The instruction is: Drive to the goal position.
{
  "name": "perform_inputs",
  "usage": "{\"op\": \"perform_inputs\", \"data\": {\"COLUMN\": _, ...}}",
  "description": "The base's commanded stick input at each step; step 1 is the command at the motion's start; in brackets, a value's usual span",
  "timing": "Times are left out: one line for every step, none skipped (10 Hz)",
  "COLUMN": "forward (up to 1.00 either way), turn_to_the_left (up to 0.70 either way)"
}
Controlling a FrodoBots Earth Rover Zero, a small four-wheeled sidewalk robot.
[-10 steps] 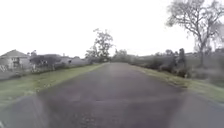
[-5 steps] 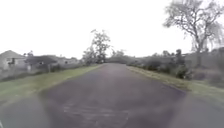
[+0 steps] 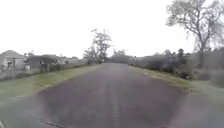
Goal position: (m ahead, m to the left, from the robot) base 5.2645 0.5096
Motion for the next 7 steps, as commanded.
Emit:
{"op": "perform_inputs", "data": {"forward": 0.7, "turn_to_the_left": 0.0}}
{"op": "perform_inputs", "data": {"forward": 0.7, "turn_to_the_left": -0.03}}
{"op": "perform_inputs", "data": {"forward": 0.7, "turn_to_the_left": -0.13}}
{"op": "perform_inputs", "data": {"forward": 0.7, "turn_to_the_left": -0.31}}
{"op": "perform_inputs", "data": {"forward": 0.7, "turn_to_the_left": -0.34}}
{"op": "perform_inputs", "data": {"forward": 0.7, "turn_to_the_left": -0.35}}
{"op": "perform_inputs", "data": {"forward": 0.7, "turn_to_the_left": -0.35}}
